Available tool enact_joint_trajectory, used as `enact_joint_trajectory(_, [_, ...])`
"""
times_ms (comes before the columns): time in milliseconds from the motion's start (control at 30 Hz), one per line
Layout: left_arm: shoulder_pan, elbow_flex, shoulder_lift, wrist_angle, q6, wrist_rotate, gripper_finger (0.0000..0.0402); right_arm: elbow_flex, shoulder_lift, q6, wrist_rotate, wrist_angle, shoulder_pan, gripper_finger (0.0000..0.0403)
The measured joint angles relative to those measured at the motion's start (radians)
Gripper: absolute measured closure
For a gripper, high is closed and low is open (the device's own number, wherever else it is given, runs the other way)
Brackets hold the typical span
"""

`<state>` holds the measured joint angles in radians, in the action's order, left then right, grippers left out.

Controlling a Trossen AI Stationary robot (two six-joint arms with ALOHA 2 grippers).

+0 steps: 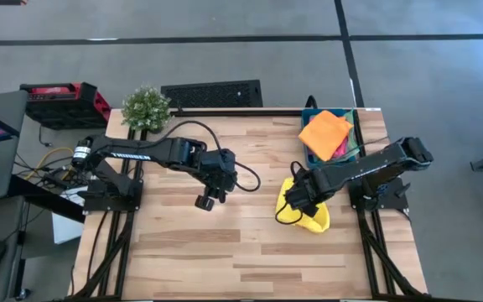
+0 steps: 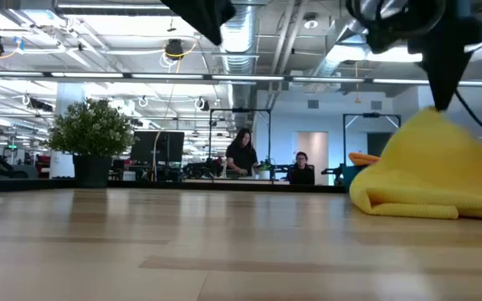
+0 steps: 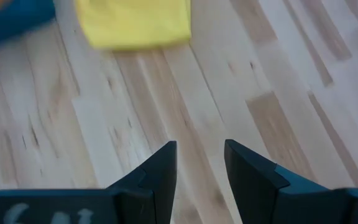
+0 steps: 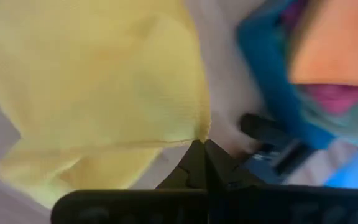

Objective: Fold microfiber towels
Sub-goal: Fold the yellow microfiber towel on the table

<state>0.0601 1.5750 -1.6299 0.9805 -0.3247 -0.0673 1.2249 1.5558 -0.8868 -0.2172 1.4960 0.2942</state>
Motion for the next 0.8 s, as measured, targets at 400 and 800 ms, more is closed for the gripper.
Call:
enact_joint_trajectory(400, [-0.076, -0.237, -0.009, -0.663, -0.143, -0.111, 0.0274, 0.097, -0.052, 0.0, -0.075, 0.074, 0.115, 0.0401])
enact_joint_trajectory(800, [-0.12, -0.323, -0.144, -1.071, -0.22, -0.163, 0.0274, 0.102, -0.089, 0.234, -0.071, 0.075, 0.202, 0.0401])
